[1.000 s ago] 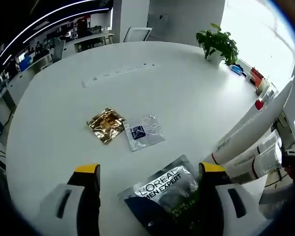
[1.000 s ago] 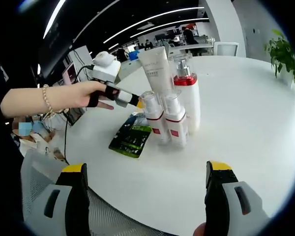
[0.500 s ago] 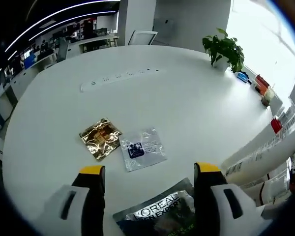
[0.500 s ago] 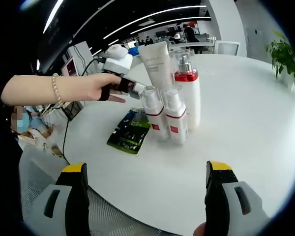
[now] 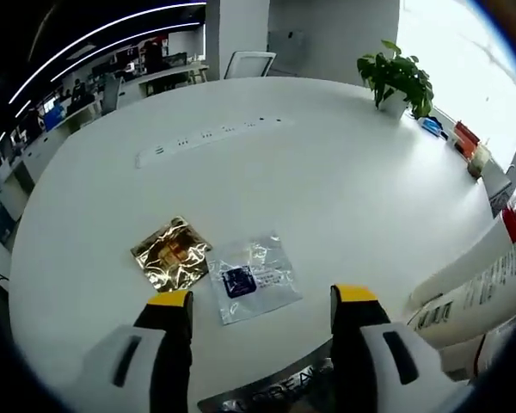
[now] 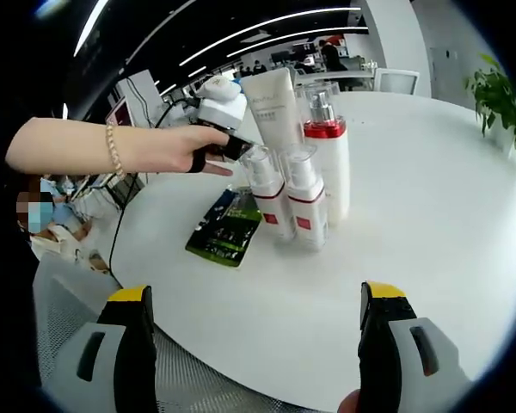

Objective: Arrange the skincare products in the storage area until every visible bottle or jar stands upright without overlapping.

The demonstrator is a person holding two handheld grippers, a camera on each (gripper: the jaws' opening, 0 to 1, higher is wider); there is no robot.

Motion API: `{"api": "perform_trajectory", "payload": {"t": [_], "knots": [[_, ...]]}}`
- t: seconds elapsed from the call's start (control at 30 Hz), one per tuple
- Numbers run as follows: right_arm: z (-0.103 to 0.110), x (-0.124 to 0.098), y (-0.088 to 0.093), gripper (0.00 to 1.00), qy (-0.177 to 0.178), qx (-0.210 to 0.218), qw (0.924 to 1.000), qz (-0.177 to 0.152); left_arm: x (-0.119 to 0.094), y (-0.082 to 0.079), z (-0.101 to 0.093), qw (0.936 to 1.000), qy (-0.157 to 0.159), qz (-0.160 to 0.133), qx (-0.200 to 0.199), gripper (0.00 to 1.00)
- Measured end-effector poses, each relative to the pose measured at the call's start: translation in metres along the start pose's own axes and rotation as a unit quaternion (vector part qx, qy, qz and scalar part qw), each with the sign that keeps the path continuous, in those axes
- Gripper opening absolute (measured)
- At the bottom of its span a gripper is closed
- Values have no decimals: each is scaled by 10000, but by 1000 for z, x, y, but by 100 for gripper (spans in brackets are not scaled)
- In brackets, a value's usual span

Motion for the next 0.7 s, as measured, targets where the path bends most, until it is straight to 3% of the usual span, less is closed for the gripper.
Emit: {"api": "perform_trajectory", "payload": {"t": [0.37,0.47,0.5,0.53,0.6,0.7], "knots": [[-1,0,1,100,17,1,10000,33,12,-5,5,9998,-111,-20,155,54],[0,1,1,100,16,-19,10000,48,12,-5,12,9984,-346,15,450,53],[0,1,1,100,19,-31,10000,57,14,-12,13,9981,-329,-182,495,54],[0,1,1,100,21,-37,10000,60,11,-7,9,9988,-291,-40,385,53],[0,1,1,100,30,-50,10000,66,11,-8,10,9987,-284,-43,421,53],[-1,1,2,100,40,-53,10000,70,9,-8,8,9984,-222,-38,528,40]]}}
Point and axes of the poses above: the point that each gripper's makers call its tool centre point, and the gripper's own axes: x roughly forward along the fingers, z roughly to its left, y roughly out of its underside, the point moved 1 cm from there along -x, roughly backward along the fingers, and after that the axes turned 2 degrees about -x, right-handed, at the moved point
